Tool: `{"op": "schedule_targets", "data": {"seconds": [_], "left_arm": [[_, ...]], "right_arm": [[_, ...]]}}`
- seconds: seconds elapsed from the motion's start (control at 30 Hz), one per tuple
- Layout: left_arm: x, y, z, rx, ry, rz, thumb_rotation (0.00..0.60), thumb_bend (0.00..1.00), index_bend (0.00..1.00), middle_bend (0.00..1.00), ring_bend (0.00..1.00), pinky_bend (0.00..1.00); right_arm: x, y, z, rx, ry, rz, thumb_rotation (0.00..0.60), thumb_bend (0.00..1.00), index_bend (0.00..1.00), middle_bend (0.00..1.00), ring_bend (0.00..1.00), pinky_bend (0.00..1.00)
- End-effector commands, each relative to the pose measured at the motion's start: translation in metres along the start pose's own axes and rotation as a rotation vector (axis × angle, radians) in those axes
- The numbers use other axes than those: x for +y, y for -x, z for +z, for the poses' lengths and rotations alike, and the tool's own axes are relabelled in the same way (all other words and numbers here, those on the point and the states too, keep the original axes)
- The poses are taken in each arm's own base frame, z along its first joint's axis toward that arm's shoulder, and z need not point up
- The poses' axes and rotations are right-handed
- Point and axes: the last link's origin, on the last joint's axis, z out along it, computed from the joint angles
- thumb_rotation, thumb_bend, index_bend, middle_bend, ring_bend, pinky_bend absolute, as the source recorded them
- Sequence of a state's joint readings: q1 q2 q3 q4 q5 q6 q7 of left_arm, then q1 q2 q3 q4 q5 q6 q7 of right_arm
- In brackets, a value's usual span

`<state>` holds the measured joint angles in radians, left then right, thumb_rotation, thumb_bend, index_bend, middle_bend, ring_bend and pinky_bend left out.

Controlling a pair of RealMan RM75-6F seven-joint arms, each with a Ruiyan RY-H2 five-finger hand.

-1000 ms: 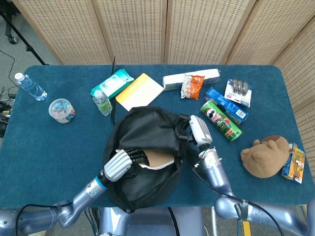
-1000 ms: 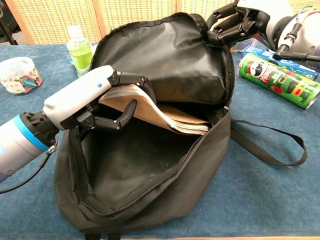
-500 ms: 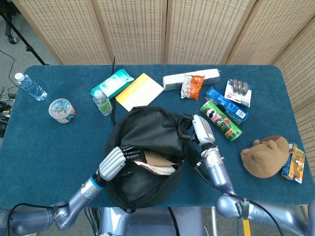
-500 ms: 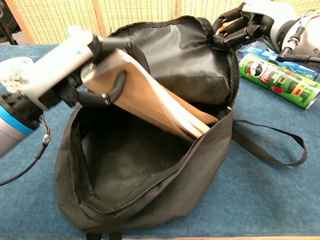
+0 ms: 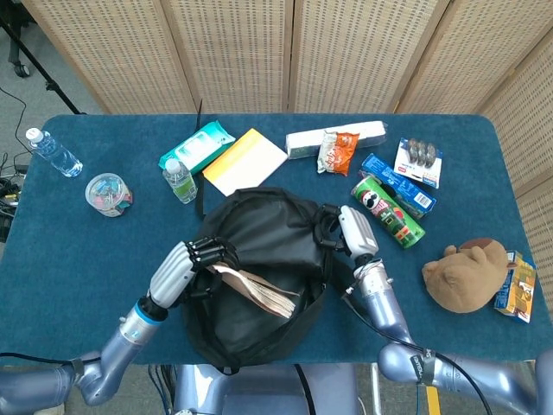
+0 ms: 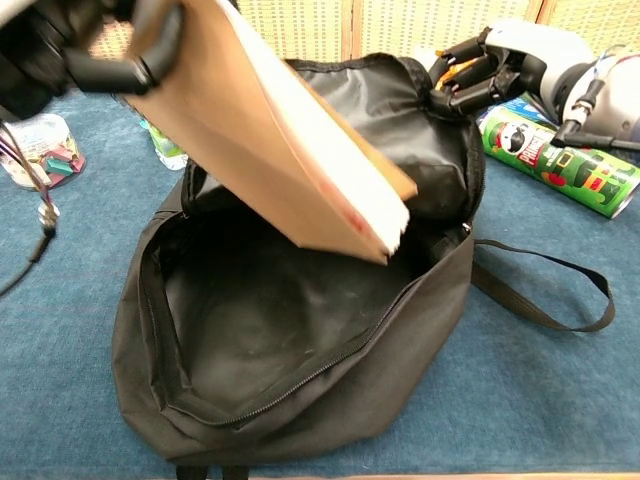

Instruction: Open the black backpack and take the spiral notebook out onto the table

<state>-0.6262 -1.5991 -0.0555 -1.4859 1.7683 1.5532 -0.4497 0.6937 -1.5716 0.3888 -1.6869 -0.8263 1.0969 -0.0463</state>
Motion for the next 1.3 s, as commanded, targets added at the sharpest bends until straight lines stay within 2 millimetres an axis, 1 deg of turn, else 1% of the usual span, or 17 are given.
{"op": "schedule_targets", "data": {"seconds": [0.03,0.07,0.23,0.33,0.4,0.53,0.6,0.67,0.8,0.93,1.03,1.07,1.13,1.2,1.23,1.27,1.3], "left_arm": [[0.005,-0.028,0.001,0.056,-0.027,-0.026,0.6,0.67,0.83,0.56,0.36,0.44],[0.008,-0.039,-0.002,0.074,-0.053,-0.037,0.6,0.67,0.83,0.56,0.36,0.44],[0.013,-0.078,-0.013,0.111,-0.137,-0.007,0.6,0.66,0.83,0.56,0.36,0.44],[0.016,-0.107,-0.024,0.144,-0.182,0.008,0.6,0.66,0.83,0.56,0.36,0.44],[0.017,-0.116,-0.029,0.149,-0.197,0.017,0.6,0.66,0.83,0.56,0.36,0.44],[0.022,-0.138,-0.049,0.136,-0.265,0.063,0.6,0.66,0.84,0.56,0.36,0.45],[0.019,-0.152,-0.066,0.056,-0.372,0.18,0.6,0.66,0.84,0.56,0.37,0.46],[0.021,-0.162,-0.072,0.012,-0.438,0.24,0.6,0.66,0.84,0.56,0.37,0.46],[0.017,-0.171,-0.082,-0.063,-0.565,0.249,0.6,0.66,0.84,0.56,0.37,0.46],[0.005,-0.179,-0.088,-0.198,-0.689,0.264,0.6,0.66,0.85,0.56,0.37,0.46],[-0.008,-0.179,-0.089,-0.301,-0.777,0.244,0.6,0.66,0.85,0.56,0.37,0.46],[-0.016,-0.179,-0.089,-0.34,-0.807,0.252,0.6,0.66,0.85,0.56,0.37,0.46],[-0.027,-0.177,-0.086,-0.366,-0.833,0.266,0.6,0.66,0.85,0.56,0.37,0.46],[-0.041,-0.173,-0.084,-0.354,-0.851,0.284,0.6,0.65,0.85,0.55,0.37,0.46],[-0.049,-0.167,-0.083,-0.346,-0.851,0.299,0.6,0.65,0.85,0.52,0.35,0.46],[-0.055,-0.163,-0.082,-0.34,-0.848,0.312,0.6,0.63,0.78,0.39,0.27,0.43],[-0.061,-0.159,-0.082,-0.345,-0.848,0.328,0.6,0.6,0.64,0.22,0.16,0.34]], "right_arm": [[0.005,0.001,0.0,-0.001,0.012,0.001,0.6,0.72,0.67,0.66,0.53,0.49],[0.007,0.001,0.0,-0.001,0.016,0.003,0.6,0.72,0.67,0.66,0.53,0.49],[0.009,0.001,-0.001,0.001,0.016,0.002,0.6,0.72,0.67,0.66,0.53,0.49],[0.009,0.001,-0.001,0.004,0.011,-0.003,0.6,0.72,0.67,0.66,0.53,0.49],[0.009,0.001,-0.001,0.004,0.011,-0.004,0.6,0.72,0.67,0.66,0.53,0.49],[0.011,0.003,-0.001,0.002,0.015,-0.009,0.6,0.72,0.67,0.66,0.53,0.49],[0.013,0.005,-0.001,-0.003,0.015,-0.019,0.6,0.72,0.67,0.66,0.53,0.49],[0.013,0.007,-0.001,-0.004,0.014,-0.024,0.6,0.72,0.67,0.66,0.53,0.49],[0.015,0.01,-0.001,-0.008,0.017,-0.022,0.6,0.72,0.67,0.66,0.53,0.49],[0.018,0.013,-0.001,-0.012,0.02,-0.026,0.6,0.72,0.67,0.66,0.53,0.49],[0.02,0.013,-0.001,-0.01,0.023,-0.027,0.6,0.72,0.67,0.66,0.53,0.49],[0.02,0.013,-0.001,-0.009,0.024,-0.026,0.6,0.72,0.67,0.66,0.53,0.49],[0.021,0.013,-0.001,-0.008,0.024,-0.026,0.6,0.72,0.67,0.66,0.53,0.49],[0.021,0.012,-0.001,-0.008,0.025,-0.027,0.6,0.72,0.67,0.66,0.53,0.49],[0.022,0.012,-0.001,-0.008,0.026,-0.027,0.6,0.72,0.67,0.66,0.53,0.49],[0.022,0.012,-0.001,-0.008,0.027,-0.027,0.6,0.72,0.67,0.66,0.53,0.49],[0.023,0.012,-0.001,-0.008,0.028,-0.026,0.6,0.72,0.67,0.66,0.53,0.49]]}}
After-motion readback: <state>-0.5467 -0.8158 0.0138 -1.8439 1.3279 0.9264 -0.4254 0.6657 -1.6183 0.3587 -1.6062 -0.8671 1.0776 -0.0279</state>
